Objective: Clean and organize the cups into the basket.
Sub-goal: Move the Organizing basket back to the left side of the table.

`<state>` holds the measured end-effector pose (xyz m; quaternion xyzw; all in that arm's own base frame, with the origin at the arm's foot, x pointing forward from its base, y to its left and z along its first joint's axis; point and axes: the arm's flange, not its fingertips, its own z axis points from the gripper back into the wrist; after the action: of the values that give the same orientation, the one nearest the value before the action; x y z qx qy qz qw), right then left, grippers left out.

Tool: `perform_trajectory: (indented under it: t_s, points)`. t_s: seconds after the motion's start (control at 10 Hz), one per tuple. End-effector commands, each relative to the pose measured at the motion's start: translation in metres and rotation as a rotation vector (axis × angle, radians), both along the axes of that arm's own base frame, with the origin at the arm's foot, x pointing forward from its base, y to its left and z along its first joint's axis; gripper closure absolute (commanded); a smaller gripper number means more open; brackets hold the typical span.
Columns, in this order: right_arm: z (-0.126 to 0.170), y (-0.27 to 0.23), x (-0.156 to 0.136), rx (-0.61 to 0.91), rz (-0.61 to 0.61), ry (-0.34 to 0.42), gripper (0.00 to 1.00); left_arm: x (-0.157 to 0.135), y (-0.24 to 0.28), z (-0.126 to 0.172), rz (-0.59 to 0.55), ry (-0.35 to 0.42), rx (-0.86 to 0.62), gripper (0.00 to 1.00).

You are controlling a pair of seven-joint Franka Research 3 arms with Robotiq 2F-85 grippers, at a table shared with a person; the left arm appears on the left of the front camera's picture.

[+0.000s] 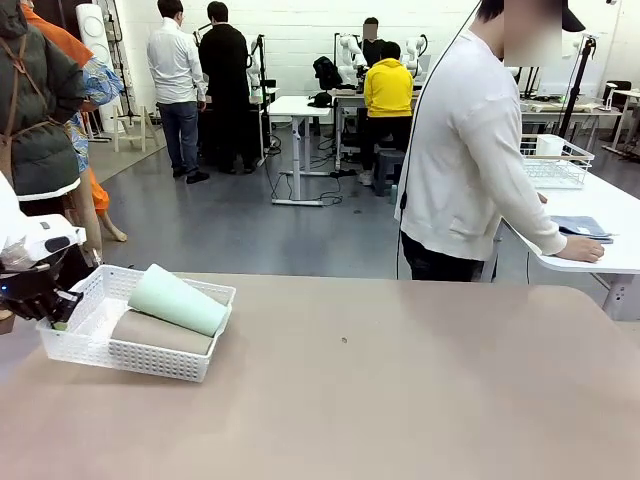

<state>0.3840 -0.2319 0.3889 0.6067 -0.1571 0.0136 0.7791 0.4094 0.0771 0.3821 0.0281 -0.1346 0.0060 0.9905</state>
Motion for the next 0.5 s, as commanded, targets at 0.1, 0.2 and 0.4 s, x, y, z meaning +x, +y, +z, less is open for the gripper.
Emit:
perform_trajectory:
  t_s: [0.1,0.2,0.4]
  points:
    - [0.001,0.003,0.000,-0.010,-0.007,0.009,0.00,-0.015,0.003,-0.010,0.034,0.037,0.023,0.95]
    - [0.001,0.003,0.000,-0.010,-0.007,0.009,0.00,-0.014,0.002,-0.012,0.040,0.050,0.032,0.95]
    - [0.001,0.003,0.000,-0.010,-0.007,0.009,0.00,-0.011,0.002,-0.020,0.042,0.072,0.037,0.36]
